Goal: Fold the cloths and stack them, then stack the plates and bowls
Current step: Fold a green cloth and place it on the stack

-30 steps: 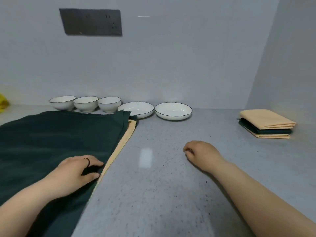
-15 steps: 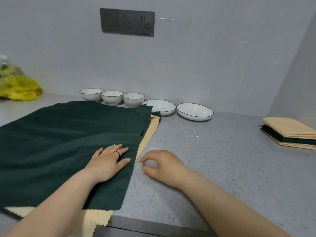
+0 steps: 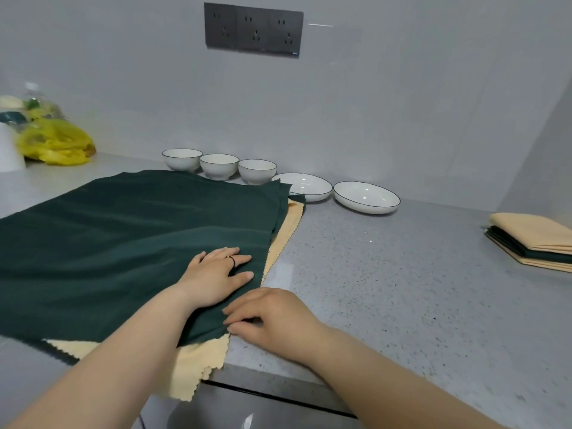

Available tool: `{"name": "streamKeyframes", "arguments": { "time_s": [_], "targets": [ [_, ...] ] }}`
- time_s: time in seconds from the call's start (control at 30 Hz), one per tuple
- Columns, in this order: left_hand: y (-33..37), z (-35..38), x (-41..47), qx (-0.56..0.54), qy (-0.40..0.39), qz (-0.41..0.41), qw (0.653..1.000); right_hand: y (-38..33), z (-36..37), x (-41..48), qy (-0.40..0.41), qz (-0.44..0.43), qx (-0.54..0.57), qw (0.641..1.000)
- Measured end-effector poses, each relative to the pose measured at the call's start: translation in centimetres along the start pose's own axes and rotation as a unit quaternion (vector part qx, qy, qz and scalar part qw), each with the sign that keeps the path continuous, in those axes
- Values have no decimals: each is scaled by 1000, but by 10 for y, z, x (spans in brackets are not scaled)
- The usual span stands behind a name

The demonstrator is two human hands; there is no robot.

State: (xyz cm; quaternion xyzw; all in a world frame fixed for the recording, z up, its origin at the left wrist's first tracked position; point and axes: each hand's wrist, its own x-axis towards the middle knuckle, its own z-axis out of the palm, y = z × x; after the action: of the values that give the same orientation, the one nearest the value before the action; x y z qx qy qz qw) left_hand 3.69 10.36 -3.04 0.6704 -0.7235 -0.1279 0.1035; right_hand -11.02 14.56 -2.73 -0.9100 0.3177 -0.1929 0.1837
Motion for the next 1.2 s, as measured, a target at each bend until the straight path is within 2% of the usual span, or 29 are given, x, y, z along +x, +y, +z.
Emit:
{"name": "streamKeyframes", "arguments": {
  "time_s": [0.1,0.2,0.23,0.27,0.33,0.37,0.4,0.5,0.6,0.77,0.87,0.97,1.2],
  "targets": [
    [-5,-7,-6,-111,8,29,993,2,-2,0,-7,40,63,997],
    [-10,-21,-27,-275,-24,41,960,3,-4,-2,5,89,111,990],
    [-11,-29,-36,-276,-40,54,959,3,-6,-2,18,103,122,987],
    [-13,-34,-45,-236,-60,62,968,3,-8,-2,35,117,134,983],
    [-15,-38,-62,-38,-104,65,992,5,-14,-1,74,149,161,973],
    [-16,-38,-68,60,-88,69,992,7,-18,-2,94,164,174,967],
    [-18,-39,-73,112,-52,73,990,10,-24,-4,115,175,185,960],
    [-24,-44,-81,177,34,78,981,20,-45,-13,191,187,195,944],
    [-28,-49,-77,175,101,28,979,33,-67,-28,255,201,171,930],
    [-22,-46,-76,176,100,-18,979,54,-93,-65,327,234,132,906],
    [-14,-43,-75,178,82,-7,981,64,-106,-91,372,256,125,883],
    [5,-38,-76,135,42,15,990,73,-116,-120,400,279,105,867],
    [71,-15,-56,75,0,111,991,88,-138,-200,449,352,73,818]
  ]
}}
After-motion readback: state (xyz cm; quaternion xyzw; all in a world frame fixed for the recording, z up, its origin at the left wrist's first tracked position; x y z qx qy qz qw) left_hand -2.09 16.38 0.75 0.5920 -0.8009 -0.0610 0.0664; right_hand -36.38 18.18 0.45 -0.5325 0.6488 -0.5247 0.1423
